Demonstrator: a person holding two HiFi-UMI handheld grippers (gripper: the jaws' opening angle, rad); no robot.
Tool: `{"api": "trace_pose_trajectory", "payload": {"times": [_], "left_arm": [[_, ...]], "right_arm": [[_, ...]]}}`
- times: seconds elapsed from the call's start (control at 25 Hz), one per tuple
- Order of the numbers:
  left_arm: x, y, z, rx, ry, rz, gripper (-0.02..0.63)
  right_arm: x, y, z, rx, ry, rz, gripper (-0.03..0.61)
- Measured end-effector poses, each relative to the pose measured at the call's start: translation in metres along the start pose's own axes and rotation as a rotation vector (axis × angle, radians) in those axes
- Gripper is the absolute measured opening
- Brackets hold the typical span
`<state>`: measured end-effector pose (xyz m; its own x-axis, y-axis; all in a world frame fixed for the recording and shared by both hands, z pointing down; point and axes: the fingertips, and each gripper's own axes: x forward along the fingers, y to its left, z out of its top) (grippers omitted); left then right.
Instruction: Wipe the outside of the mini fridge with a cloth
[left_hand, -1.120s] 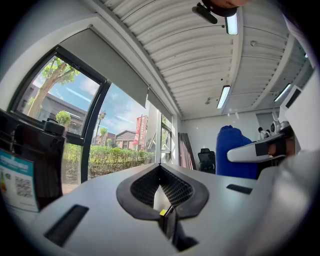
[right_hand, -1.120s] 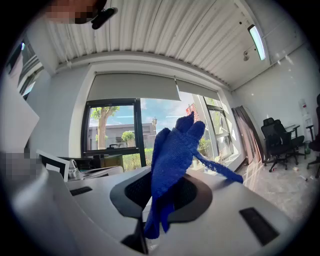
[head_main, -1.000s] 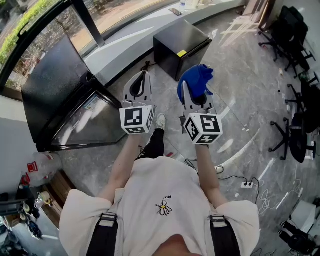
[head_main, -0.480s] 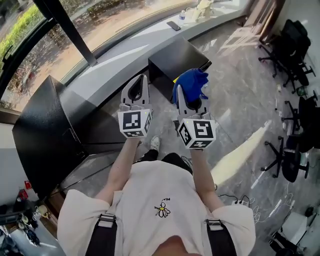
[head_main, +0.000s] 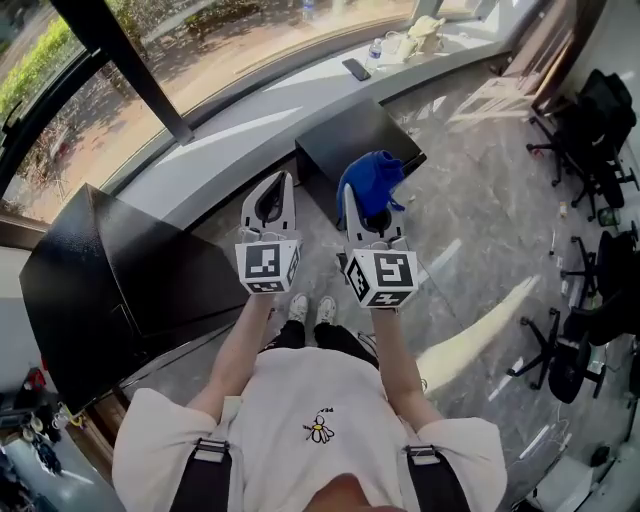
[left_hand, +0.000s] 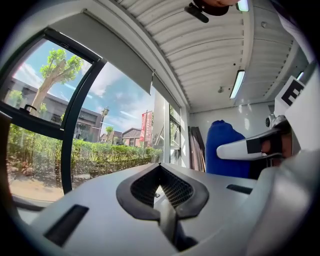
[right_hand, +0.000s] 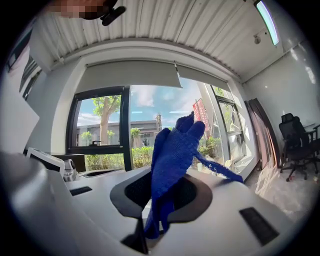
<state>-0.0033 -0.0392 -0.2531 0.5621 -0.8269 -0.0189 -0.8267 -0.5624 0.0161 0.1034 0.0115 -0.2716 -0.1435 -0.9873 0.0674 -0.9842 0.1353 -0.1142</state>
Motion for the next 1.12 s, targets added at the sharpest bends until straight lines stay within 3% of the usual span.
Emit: {"api": "trace_pose_trajectory", "payload": {"times": [0.28,0.4,0.52,0.76,1.0,1.12], "left_arm": [[0.03,0.01,0.003,0.04,-0.018,0.036,0.005],[0.046,0.028,-0.022,0.037,-0.031,0.065,0.005],[0.06,0.05,-0.088,0.038,-0.029,0.108,0.005],[0.087,0.095,-0.275,0.033,-0.008,0.158,0.005],[0.12,0.125,-0.427,0.052,-0.043,0.194,0.005],[0.125,0.132,-0.487,0.055,-0.063,0.177,0.005]], "right_arm": [[0.028,-0.021,-0.004,-0.001,-0.002,0.006,0.083],[0.054,-0.026,-0.026,-0.023,-0.017,-0.007,0.083],[0.083,-0.028,-0.08,-0.066,-0.044,-0.019,0.083],[0.149,-0.042,-0.248,-0.093,-0.073,-0.072,0.083],[0.201,-0.048,-0.396,-0.125,-0.136,-0.03,0.083],[0.219,-0.049,-0.455,-0.134,-0.162,-0.007,0.083]]}}
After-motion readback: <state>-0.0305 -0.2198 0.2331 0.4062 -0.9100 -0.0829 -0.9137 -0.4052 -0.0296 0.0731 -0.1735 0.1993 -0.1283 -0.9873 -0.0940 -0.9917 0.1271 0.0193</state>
